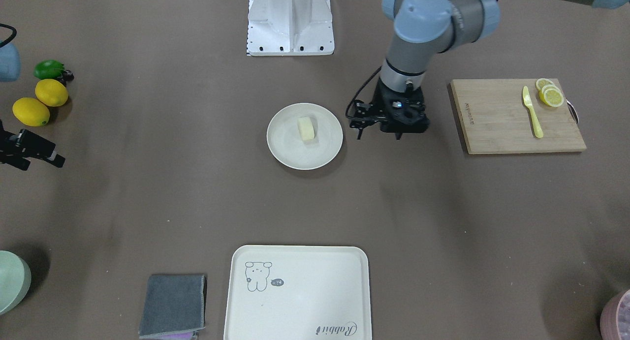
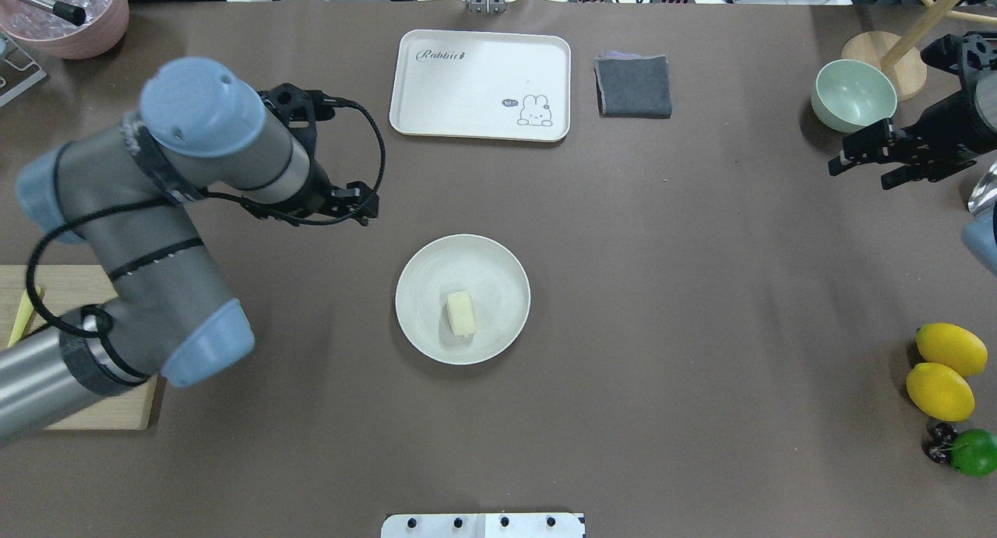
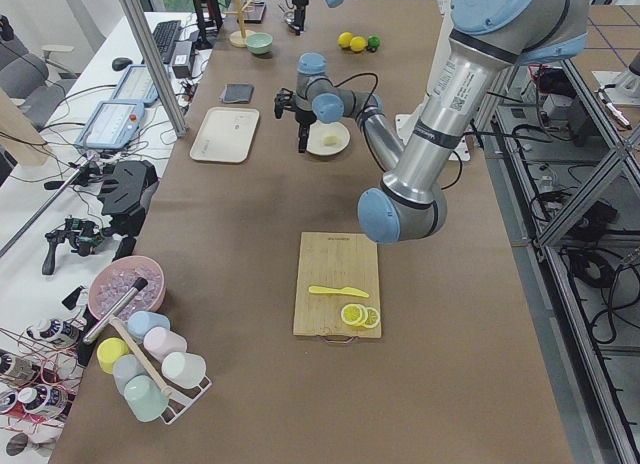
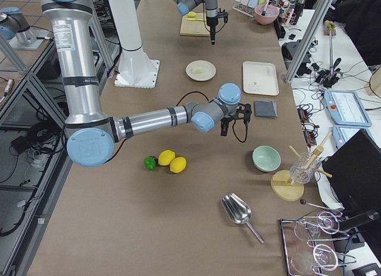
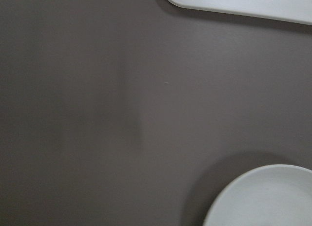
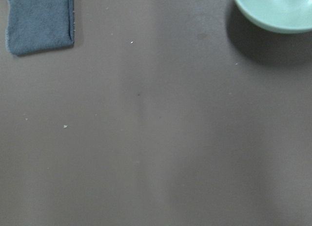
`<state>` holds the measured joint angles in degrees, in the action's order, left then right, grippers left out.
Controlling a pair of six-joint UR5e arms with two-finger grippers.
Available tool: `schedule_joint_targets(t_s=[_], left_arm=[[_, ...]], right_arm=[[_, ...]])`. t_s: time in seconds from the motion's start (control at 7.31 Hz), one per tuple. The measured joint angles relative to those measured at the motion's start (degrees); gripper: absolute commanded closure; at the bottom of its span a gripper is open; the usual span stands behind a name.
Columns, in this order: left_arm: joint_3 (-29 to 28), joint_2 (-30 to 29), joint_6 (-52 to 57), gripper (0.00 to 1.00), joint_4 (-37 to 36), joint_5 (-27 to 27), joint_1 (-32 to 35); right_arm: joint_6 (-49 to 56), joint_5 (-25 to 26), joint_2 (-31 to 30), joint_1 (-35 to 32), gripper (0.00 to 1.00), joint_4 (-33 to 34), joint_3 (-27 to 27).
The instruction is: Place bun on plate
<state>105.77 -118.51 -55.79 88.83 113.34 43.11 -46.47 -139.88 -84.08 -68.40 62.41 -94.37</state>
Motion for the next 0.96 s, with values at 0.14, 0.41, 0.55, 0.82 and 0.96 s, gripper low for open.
schedule_joint_targets(t_s=[0.14, 0.41, 0.55, 0.82, 0.96], left_arm=[[1.58, 4.09, 12.03, 0.03, -2.62, 4.25, 6.67], [1.0, 13.33, 38.16, 0.03, -4.15, 13.1, 22.29], [-2.2, 16.85, 50.54, 0.03, -4.19, 16.34, 30.2], [-8.94, 23.77, 69.08, 0.03, -3.05, 19.41, 41.22], [-10.28, 26.85, 71.49, 0.03, -1.58, 19.45, 43.51]], right_arm=[[6.06, 0.07, -1.38, -2.67, 0.0, 2.27, 0.28], [21.09, 0.39, -3.56, -8.61, 0.0, 9.6, 0.53], [27.99, 0.6, -3.98, -11.27, 0.0, 13.74, 0.59], [36.39, 1.53, -4.09, -14.49, 0.0, 19.39, 0.63], [37.58, 1.76, -4.11, -15.0, 0.0, 20.24, 0.66]])
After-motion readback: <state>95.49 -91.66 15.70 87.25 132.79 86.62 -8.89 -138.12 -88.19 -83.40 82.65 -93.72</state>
